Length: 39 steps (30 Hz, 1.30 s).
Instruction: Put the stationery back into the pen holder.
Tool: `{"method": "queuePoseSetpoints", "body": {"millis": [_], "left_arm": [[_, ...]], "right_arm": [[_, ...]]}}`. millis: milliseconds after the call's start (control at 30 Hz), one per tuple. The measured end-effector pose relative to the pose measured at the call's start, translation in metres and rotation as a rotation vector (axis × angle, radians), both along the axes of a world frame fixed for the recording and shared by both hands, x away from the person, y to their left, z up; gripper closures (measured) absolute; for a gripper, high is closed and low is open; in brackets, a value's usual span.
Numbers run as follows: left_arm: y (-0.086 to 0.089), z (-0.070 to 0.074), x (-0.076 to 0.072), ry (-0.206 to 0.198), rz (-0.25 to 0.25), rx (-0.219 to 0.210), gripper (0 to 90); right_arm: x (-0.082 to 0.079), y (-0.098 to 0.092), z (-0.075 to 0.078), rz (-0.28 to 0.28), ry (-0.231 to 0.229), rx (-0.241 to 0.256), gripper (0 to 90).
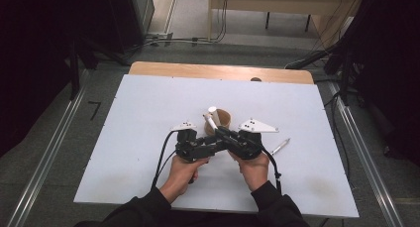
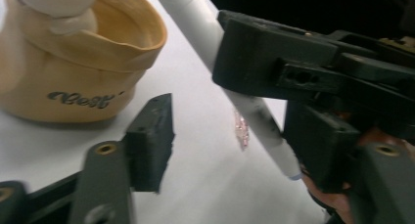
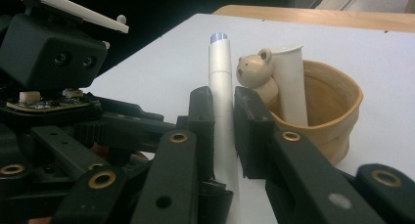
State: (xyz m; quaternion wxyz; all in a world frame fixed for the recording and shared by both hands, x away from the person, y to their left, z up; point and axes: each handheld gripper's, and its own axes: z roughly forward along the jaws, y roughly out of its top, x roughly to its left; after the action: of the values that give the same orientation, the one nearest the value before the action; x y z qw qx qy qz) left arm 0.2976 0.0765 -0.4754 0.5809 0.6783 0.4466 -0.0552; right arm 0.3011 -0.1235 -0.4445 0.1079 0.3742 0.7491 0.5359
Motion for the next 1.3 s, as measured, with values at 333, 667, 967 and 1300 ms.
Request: {"method": "queuePoseSetpoints", "body": {"millis": [333,667,967,1300], "left_arm": [[0.001,0.001,0.001,-0.015,-0.012,-0.039,69.7],[0.005,-0.001,0.005,0.011,-0.011,-0.058,78.2],[0.008,0.000,0.005,0.002,-0.005,-0.057,78.8],[0.011,0.003,0.005,-0.021,0.018,-0.046,78.8]], "right_arm": [[0.000,-0.002,0.001,0.008,0.014,0.036,76.8],[-0.001,-0.003,0.002,0.010,0.005,0.040,76.6],[-0.002,-0.004,0.004,0.034,-0.001,0.045,68.1],[-0.003,-0.011,0.008,0.027,-0.005,0.039,46.7]]}}
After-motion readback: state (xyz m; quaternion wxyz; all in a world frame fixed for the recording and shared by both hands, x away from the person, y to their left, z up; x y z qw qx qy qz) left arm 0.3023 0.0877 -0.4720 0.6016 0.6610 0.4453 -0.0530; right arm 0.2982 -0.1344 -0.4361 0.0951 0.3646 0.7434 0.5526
